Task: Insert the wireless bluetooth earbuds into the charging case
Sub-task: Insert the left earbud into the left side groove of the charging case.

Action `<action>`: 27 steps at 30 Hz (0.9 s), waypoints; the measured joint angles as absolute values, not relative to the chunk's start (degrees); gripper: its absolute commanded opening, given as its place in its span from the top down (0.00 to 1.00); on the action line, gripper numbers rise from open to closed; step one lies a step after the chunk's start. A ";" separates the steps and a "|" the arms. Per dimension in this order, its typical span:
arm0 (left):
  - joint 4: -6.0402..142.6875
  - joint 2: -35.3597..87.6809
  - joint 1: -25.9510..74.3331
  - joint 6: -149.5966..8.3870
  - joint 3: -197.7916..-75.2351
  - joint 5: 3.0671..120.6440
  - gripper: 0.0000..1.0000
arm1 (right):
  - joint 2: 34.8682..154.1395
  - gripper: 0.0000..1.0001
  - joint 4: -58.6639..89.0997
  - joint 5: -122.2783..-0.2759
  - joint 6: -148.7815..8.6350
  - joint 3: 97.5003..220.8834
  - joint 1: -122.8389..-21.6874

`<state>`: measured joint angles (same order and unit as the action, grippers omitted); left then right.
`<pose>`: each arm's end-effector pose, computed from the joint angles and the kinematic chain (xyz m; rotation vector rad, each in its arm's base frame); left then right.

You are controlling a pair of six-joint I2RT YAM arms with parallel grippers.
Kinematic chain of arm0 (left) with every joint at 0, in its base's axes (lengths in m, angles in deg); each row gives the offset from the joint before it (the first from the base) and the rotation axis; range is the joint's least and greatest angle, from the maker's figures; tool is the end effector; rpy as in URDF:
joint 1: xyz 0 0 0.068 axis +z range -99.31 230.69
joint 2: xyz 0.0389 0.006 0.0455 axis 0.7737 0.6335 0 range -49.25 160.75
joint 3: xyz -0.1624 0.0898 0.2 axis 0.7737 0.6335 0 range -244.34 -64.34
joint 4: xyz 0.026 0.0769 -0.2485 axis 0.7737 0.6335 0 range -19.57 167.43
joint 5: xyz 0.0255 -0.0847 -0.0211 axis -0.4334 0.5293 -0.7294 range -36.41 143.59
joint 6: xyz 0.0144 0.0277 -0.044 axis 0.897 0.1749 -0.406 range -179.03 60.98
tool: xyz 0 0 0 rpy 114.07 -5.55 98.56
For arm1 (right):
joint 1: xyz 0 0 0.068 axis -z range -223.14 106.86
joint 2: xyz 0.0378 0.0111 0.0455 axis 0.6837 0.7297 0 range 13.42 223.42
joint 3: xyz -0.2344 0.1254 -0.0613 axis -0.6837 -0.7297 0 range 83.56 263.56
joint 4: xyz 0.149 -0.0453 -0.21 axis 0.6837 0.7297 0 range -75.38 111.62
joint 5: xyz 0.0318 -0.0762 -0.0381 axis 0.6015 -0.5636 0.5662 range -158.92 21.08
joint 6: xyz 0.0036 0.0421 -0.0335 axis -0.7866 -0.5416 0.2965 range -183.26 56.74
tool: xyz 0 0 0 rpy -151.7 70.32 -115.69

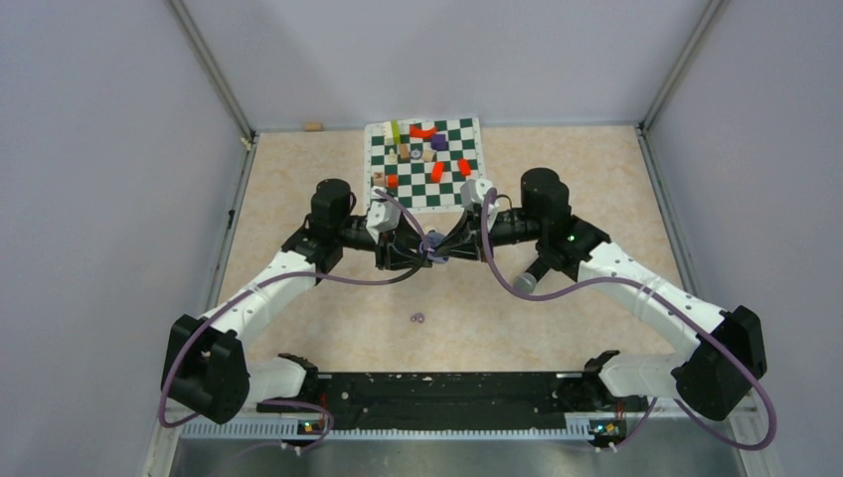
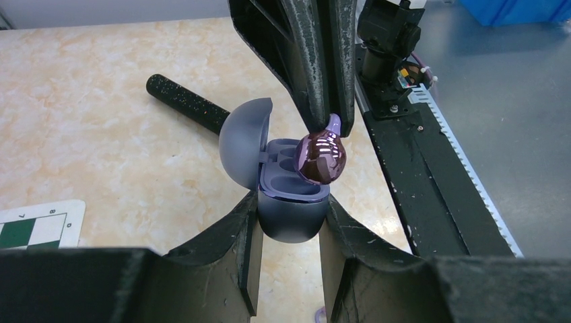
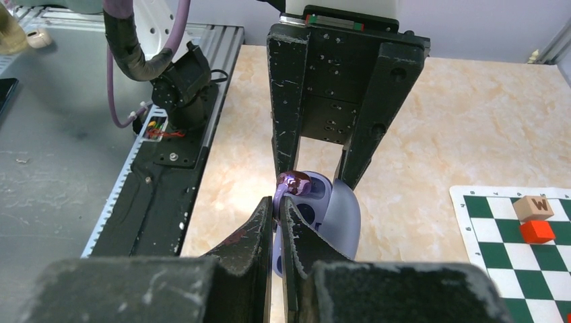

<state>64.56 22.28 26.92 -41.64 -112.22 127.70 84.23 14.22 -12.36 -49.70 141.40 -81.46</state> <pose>0.2283 -0.1380 0.2950 1.3869 1.1879 -1.2708 0.1987 0.1950 0.3460 -1.3966 1.2025 1.1800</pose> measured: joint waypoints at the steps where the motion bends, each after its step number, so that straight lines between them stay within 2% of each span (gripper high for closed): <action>1: 64.60 22.28 26.92 -41.64 -112.11 127.68 1.00 | 84.34 0.96 14.24 -12.45 -49.46 141.42 -81.55; 17: 64.69 22.28 26.66 -41.59 -111.78 127.70 1.00 | 84.43 0.96 18.22 -15.23 -44.47 141.86 -81.97; 27: 65.26 22.28 26.66 -41.27 -111.78 127.46 1.00 | 84.78 0.89 19.29 -15.77 -43.97 142.56 -82.07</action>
<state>65.26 22.28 26.66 -41.27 -111.78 127.46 84.78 19.29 -15.77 -43.97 142.56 -82.07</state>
